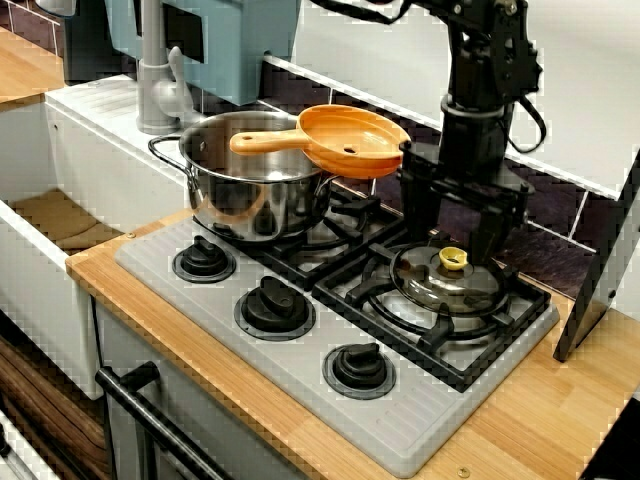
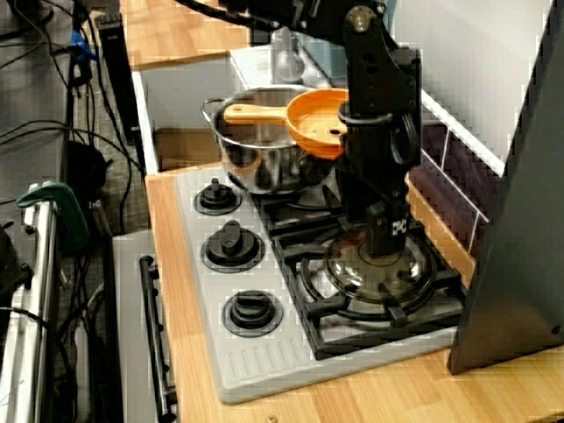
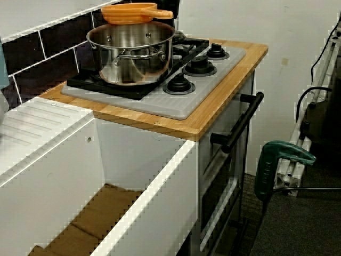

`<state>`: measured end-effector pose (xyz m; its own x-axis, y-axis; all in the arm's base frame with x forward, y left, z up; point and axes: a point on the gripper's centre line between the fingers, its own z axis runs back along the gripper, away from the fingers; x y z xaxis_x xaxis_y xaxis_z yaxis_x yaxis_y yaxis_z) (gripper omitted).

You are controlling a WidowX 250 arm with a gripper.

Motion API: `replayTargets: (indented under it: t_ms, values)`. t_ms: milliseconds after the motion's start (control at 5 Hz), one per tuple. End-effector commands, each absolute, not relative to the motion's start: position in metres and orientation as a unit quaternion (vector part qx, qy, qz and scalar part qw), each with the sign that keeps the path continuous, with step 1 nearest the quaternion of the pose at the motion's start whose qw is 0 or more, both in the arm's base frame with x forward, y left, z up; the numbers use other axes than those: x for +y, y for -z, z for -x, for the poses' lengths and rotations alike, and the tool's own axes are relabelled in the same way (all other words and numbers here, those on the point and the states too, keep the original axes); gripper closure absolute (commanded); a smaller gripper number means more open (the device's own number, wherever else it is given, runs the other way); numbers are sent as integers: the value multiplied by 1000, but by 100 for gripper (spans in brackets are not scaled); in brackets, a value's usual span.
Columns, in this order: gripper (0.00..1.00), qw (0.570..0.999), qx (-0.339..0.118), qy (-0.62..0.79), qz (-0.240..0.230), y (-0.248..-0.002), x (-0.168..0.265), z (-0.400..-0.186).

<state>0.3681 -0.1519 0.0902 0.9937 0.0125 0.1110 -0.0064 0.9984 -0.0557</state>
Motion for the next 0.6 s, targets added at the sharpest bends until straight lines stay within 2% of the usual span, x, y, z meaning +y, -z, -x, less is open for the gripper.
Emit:
replayTargets:
  t_ms: [0,400]
  values:
    - [0,995,-98,-1,30,-113,-160,-366]
    - [0,995,-91,-8,30,-105,-162,-371]
